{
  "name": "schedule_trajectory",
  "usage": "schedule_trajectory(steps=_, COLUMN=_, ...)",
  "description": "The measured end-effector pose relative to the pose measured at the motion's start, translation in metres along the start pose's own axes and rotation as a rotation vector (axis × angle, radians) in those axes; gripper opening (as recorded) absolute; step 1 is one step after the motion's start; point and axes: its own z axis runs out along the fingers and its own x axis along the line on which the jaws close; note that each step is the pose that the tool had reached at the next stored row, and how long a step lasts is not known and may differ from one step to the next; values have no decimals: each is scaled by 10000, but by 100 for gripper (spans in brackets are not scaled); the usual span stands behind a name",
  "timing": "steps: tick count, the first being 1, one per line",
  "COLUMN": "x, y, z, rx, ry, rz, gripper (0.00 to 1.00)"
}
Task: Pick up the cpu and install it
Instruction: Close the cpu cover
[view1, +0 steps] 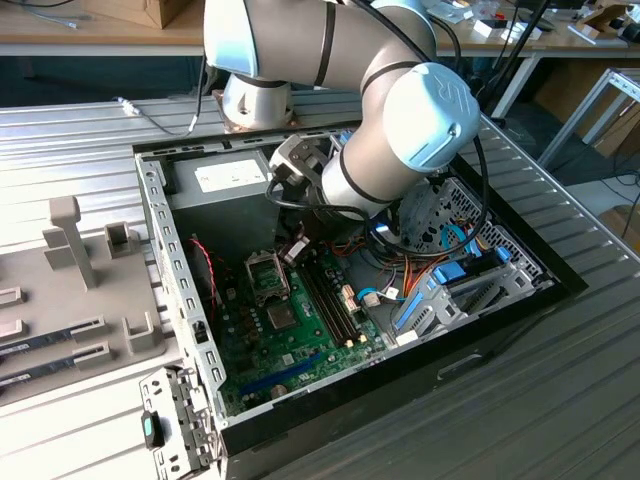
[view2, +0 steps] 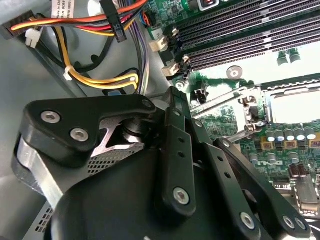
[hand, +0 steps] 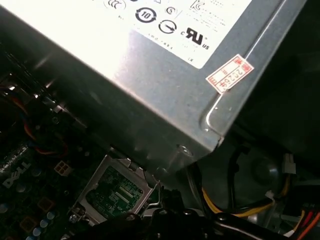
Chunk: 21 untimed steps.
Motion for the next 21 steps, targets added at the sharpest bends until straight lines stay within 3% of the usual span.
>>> schedule_trajectory(steps=9, x=36, y=31, z=-40, rx=-38, ry=-7, rz=-149, gripper=11)
schedule_trajectory(steps=16, x=66, y=58, z=-123, rx=-159, ry=-123, rz=-224, gripper=11)
schedule_trajectory(steps=21, x=109, y=24, z=-151, rx=-308, ry=-219, rz=-304, gripper=11)
